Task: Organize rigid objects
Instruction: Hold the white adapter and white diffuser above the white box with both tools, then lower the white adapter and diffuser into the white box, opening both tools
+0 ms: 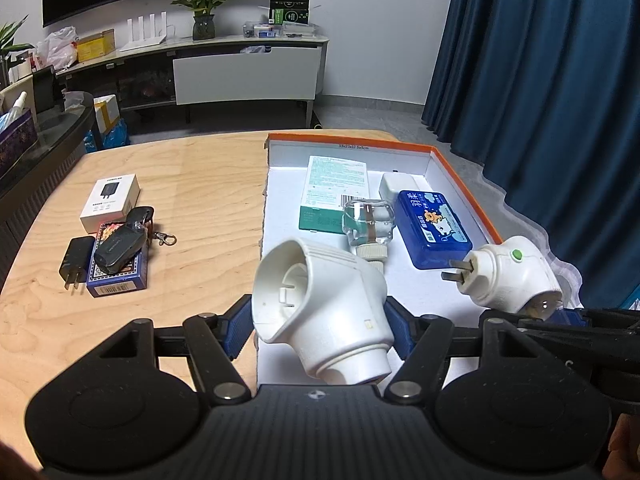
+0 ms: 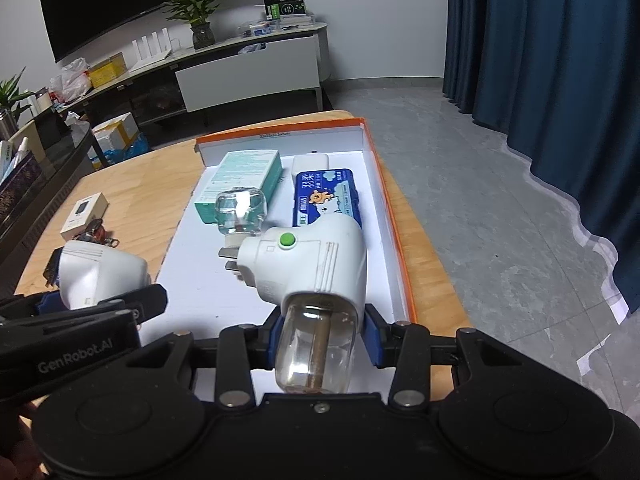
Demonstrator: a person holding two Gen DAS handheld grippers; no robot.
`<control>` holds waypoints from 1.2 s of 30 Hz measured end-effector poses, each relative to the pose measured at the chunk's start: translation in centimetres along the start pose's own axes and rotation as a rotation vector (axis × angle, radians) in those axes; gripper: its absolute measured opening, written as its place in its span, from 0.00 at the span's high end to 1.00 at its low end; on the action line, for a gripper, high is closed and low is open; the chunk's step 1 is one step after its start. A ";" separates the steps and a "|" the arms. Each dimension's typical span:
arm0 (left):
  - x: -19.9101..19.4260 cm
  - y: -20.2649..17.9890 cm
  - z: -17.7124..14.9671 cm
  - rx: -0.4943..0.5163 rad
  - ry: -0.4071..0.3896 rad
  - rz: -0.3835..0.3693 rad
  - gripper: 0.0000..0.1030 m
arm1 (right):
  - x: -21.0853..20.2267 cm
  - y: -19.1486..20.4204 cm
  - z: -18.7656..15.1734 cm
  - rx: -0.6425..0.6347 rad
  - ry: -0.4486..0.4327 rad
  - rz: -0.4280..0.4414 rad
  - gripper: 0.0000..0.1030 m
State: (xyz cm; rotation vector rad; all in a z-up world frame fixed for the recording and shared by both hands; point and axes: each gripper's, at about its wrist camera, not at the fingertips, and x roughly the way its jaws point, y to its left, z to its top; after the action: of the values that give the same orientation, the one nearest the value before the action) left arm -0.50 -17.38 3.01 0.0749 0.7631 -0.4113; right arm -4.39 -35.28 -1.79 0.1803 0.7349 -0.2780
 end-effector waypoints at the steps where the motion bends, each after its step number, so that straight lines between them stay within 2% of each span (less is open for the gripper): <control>1: 0.0 0.0 0.0 0.000 0.000 0.000 0.33 | 0.1 0.1 0.0 -0.001 0.002 -0.005 0.52; 30: 2.4 -0.4 0.3 0.025 0.041 -0.014 0.33 | 2.5 -0.1 0.3 -0.014 0.036 -0.042 0.52; 34: 2.7 -0.5 0.4 0.031 0.041 -0.029 0.33 | 2.6 0.0 0.3 -0.022 0.035 -0.044 0.48; 36: 3.0 -0.5 0.4 0.026 0.044 -0.049 0.33 | 2.2 0.2 0.3 -0.033 0.014 -0.043 0.42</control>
State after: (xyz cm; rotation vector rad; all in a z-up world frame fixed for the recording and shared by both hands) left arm 1.49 -18.94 1.30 0.0897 0.8041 -0.4675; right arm -2.53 -35.60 -3.06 0.1357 0.7576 -0.3059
